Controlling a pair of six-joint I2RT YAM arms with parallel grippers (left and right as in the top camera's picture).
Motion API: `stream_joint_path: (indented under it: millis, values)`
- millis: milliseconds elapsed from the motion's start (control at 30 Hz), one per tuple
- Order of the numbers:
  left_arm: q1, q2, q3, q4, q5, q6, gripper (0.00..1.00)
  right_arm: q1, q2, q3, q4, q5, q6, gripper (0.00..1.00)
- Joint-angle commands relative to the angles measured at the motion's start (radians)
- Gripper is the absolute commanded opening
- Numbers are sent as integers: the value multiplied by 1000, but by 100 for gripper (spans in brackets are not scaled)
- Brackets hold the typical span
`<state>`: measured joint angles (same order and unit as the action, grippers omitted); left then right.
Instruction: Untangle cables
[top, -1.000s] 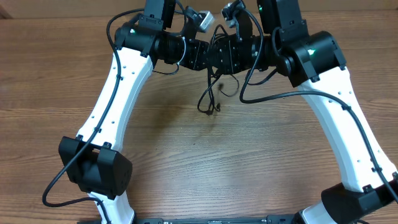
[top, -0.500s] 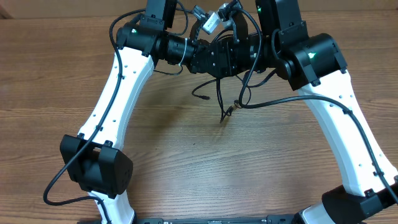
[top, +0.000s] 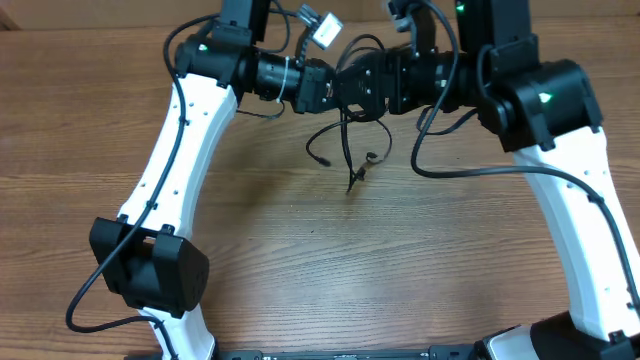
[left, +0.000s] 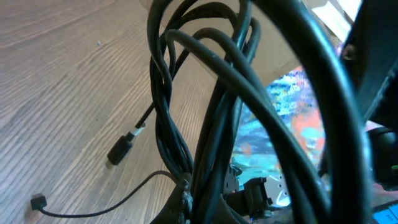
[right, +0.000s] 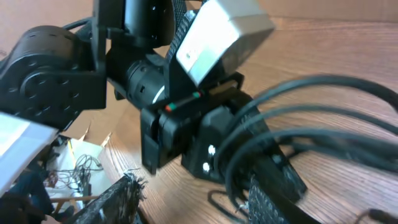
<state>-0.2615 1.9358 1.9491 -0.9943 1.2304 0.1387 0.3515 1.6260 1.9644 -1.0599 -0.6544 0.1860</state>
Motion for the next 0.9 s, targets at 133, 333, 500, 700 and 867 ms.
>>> stream_joint_path:
  millis: [133, 333, 500, 700, 867]
  values:
    - [14, -16, 10, 0, 46, 21, 4, -2, -25, 13, -43, 210, 60, 56]
    - [14, -16, 10, -35, 45, 22, 4, -33, -25, 12, -90, 470, 150, 57]
    - [11, -16, 10, -118, 45, 23, 4, -95, -13, 11, -121, 438, 148, 56]
    - [11, -16, 10, -150, 45, 23, 4, -101, 26, 11, -131, 247, 151, 56]
    - [11, -16, 10, -150, 45, 23, 4, -67, 69, 11, -120, 196, 209, 50]
